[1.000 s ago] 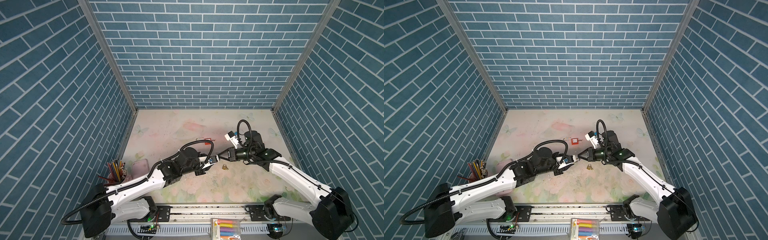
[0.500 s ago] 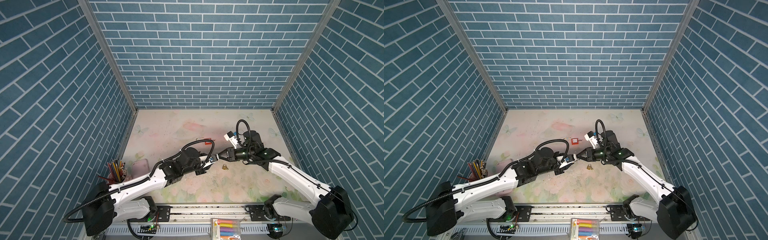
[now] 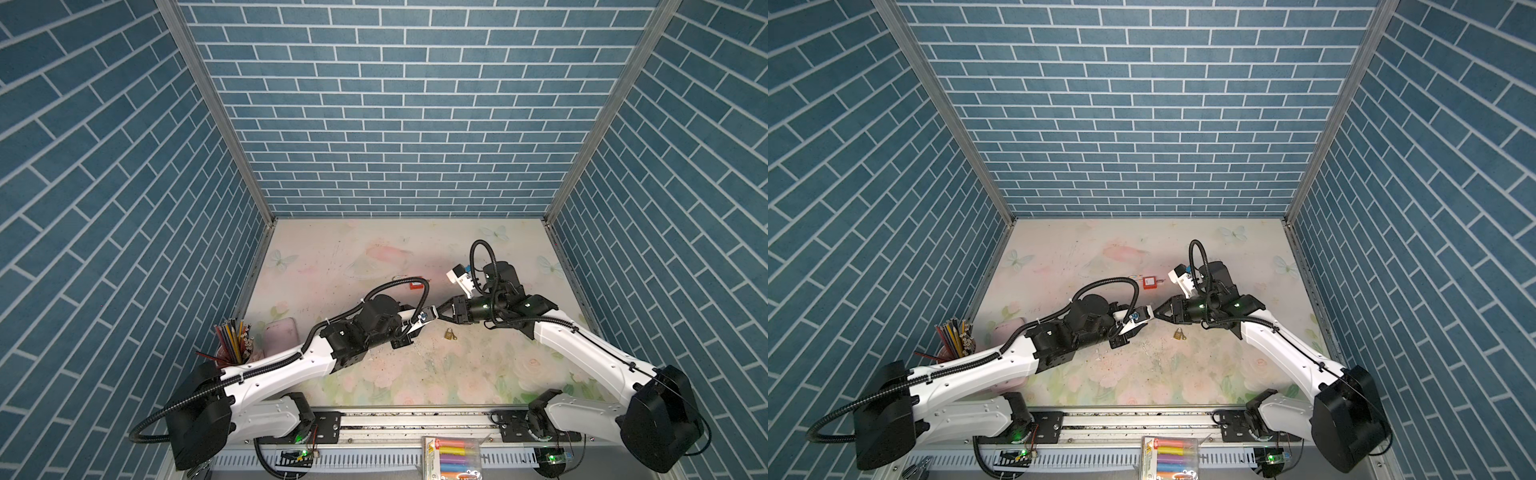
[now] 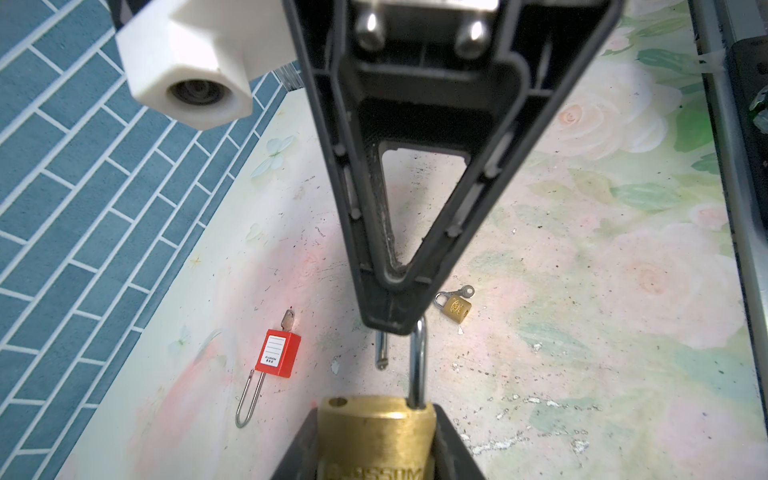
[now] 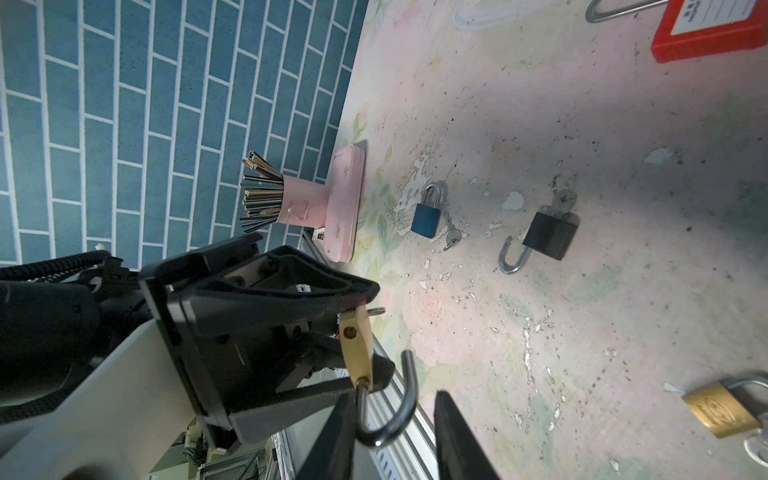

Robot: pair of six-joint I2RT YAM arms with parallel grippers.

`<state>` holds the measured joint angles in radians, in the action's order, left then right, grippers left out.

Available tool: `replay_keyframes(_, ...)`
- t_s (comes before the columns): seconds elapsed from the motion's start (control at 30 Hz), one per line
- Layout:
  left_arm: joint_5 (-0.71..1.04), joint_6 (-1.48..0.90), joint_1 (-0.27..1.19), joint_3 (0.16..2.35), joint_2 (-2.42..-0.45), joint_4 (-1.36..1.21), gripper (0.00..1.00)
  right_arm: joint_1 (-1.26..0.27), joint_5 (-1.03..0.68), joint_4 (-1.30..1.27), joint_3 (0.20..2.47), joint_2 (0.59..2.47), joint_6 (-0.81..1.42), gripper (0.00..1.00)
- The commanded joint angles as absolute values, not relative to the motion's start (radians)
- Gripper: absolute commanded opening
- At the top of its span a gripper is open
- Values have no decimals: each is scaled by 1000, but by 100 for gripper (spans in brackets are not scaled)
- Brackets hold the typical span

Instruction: Lock with the key

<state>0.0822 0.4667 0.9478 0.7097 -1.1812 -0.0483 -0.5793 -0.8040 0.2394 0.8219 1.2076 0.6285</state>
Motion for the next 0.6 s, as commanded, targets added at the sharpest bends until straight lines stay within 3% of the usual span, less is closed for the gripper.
replay_keyframes(0.0,83,472,952,727,-1186,-96,3,-589,-815,212,853,1214,635,27)
replay_keyframes(0.33,100,463,950,716,-1181,-103,4,-593,-809,200,847,1213,630,6)
replay_keyframes(0.57,139,451,950,713,-1178,-101,3,-595,-792,201,839,1217,589,0)
